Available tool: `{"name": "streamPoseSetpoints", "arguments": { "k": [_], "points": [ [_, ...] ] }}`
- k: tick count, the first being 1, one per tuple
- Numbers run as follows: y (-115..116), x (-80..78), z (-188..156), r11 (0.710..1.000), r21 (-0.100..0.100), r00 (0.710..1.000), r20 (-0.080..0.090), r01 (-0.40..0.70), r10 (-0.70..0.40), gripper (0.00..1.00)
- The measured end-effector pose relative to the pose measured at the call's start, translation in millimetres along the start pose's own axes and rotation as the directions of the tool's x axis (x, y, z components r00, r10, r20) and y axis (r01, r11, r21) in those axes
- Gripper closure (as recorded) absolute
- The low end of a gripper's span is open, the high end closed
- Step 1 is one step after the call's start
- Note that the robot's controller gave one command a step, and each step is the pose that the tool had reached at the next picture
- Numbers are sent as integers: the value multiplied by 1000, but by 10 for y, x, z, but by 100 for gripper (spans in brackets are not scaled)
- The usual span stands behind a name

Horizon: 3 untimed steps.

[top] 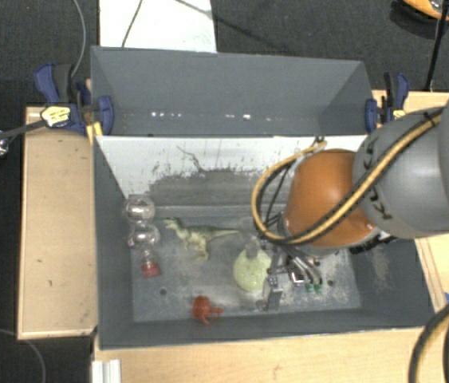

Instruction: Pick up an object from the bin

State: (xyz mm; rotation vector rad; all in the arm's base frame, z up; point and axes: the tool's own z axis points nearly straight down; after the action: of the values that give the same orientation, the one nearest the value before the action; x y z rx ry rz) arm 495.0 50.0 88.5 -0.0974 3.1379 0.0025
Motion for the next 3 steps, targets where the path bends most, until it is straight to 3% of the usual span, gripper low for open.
{"name": "streamPoseSetpoints", "arguments": {
  "k": [1, 3],
  "points": [
    [-10, -3, 152, 981, 1, 981, 7, 192, -192, 100],
    [-11, 5, 122, 982, 1, 981, 6, 191, -191, 100]
  ]
}}
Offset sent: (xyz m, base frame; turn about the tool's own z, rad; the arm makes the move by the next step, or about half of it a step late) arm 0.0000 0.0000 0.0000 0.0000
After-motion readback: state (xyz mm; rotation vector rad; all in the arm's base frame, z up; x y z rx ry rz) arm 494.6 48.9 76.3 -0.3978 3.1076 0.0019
